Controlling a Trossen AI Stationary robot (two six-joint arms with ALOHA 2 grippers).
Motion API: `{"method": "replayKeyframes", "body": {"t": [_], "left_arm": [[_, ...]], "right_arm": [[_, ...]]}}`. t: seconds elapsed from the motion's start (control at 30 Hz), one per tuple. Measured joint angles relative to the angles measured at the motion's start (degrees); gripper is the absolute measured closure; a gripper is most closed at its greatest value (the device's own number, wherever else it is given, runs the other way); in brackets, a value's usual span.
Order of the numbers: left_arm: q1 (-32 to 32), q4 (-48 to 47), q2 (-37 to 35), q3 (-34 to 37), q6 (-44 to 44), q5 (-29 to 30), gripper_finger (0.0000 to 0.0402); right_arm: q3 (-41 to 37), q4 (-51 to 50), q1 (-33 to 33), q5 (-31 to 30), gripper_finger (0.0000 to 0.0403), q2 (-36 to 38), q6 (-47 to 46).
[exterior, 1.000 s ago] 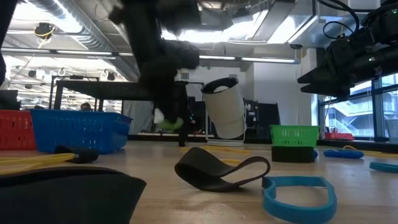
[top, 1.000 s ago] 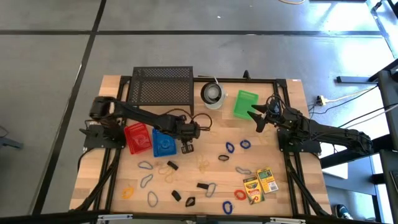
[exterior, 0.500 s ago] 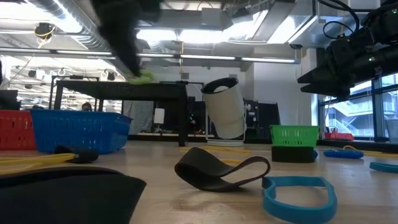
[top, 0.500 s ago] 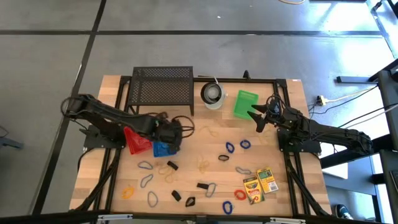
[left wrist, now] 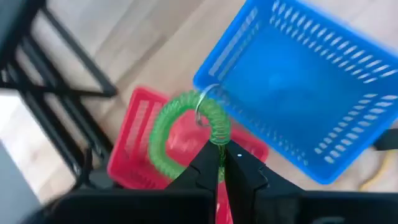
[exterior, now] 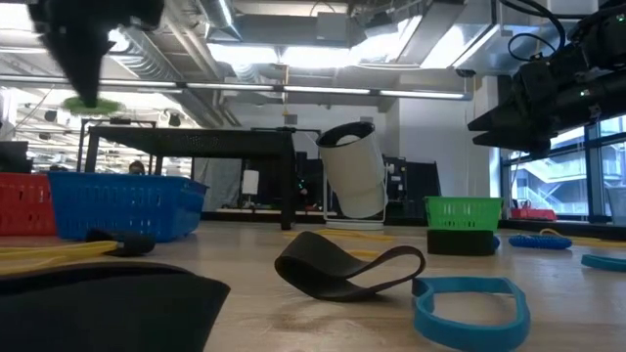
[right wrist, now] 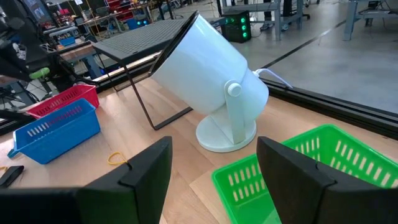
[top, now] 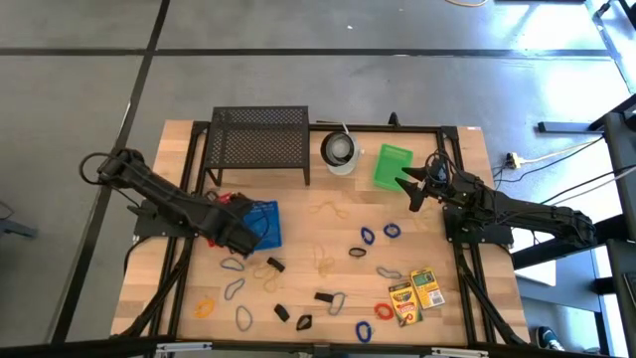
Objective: Pick & Place Office Desk Supplies
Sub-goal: Put the green spring keychain into the red bin
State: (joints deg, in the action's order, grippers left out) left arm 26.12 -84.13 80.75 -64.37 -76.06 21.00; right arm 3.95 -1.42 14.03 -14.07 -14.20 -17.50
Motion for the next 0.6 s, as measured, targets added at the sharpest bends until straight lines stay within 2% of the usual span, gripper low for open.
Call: {"method": "replayKeyframes", "body": {"t": [0.13,0.23,0.47,0.6], "left_arm": [[1.2,0.5,0.0,5.9,-9.8,-4.3,0.0394],[1.1,2.5,0.0,10.7,-13.0,-6.9,0.0394],[-1.0,12.4,-1.1,17.7,-11.6,-8.9,0.0394],[-2.3,13.9,-1.3,19.1,-10.8,-8.8,0.0394]], "right_arm": [[0.0,0.0,0.0,0.0,0.0166,0.0,0.0],[0.0,0.0,0.0,0.0,0.0166,0.0,0.0],[0.0,0.0,0.0,0.0,0.0166,0.0,0.0],[0.0,0.0,0.0,0.0,0.0166,0.0,0.0]]}}
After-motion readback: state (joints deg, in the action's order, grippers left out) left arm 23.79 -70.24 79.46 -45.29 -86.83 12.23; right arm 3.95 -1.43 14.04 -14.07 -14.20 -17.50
